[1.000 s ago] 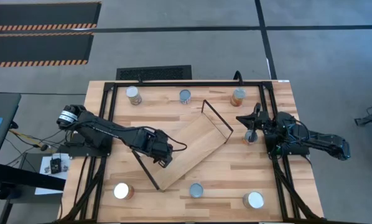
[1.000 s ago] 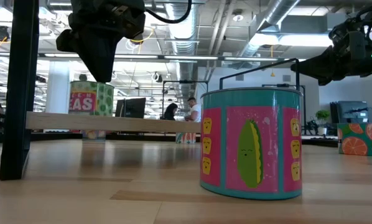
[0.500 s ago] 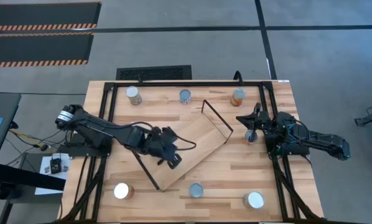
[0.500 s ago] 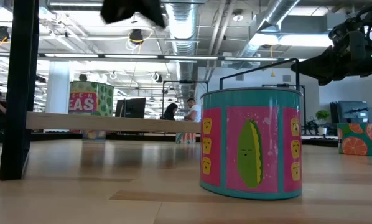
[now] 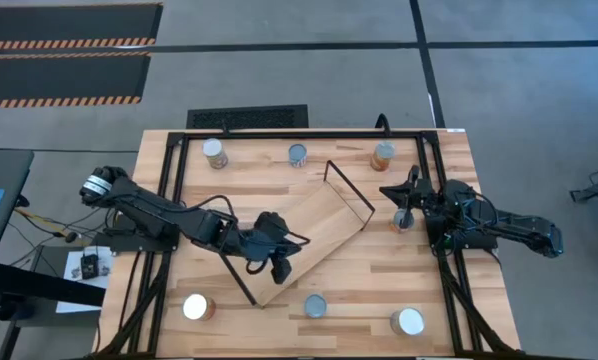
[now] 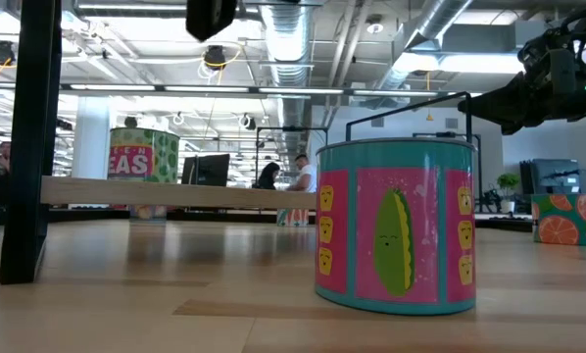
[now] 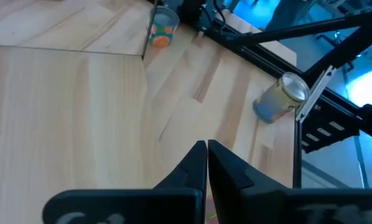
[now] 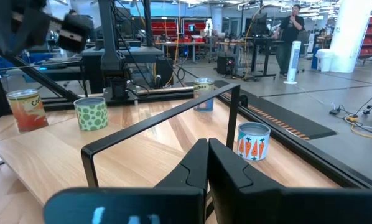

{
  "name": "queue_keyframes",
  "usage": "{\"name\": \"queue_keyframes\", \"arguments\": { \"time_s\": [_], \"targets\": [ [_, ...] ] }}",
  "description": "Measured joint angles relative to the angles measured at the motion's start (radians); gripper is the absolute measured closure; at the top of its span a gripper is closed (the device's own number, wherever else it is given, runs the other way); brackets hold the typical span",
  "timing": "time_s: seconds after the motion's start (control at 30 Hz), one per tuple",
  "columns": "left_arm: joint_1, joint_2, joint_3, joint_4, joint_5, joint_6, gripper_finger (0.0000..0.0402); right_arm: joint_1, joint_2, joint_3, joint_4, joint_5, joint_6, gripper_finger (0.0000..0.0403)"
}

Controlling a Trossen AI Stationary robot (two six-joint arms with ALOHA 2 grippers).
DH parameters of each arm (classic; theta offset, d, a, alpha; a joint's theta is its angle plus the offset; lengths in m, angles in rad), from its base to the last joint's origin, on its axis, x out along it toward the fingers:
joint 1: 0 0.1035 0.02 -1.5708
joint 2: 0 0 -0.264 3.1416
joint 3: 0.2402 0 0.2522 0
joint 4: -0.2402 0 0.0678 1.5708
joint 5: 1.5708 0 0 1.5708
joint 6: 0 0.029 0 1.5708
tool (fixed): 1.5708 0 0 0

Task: Pick and place cans onto a shelf
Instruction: Put the top canned corn on the shelf

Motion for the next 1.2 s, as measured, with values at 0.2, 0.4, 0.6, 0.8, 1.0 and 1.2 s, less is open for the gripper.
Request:
{"name": "queue_keyframes", "arguments": {
  "time_s": [0.2, 0.4, 0.6, 0.8, 1.0, 1.2],
  "targets": [
    [0.039, -0.173, -0.184, 0.139, -0.003, 0.073, 0.0402, 0.0, 0.0, 0.0, 0.0, 0.0, 0.0, 0.0369],
    [0.111, -0.384, -0.369, 0.286, -0.071, 0.146, 0.0401, 0.002, 0.0, -0.001, 0.026, -0.002, 0.084, 0.0369],
    [0.194, -0.519, -0.523, 0.4, -0.049, 0.21, 0.0401, 0.0, 0.0, -0.001, 0.191, 0.043, 0.373, 0.0369],
    [0.257, -0.582, -0.687, 0.621, -0.043, 0.241, 0.0401, 0.0, 0.0, 0.065, 0.257, 0.219, 0.383, 0.0381],
    [0.322, -0.584, -0.775, 0.775, -0.041, 0.24, 0.0401, -0.007, 0.147, 0.3, -0.226, 0.507, 0.378, 0.0389],
    [0.349, -0.583, -0.778, 0.779, -0.039, 0.278, 0.0401, -0.053, 0.392, 0.494, -0.49, 0.461, 0.438, 0.0387]
  ]
}}
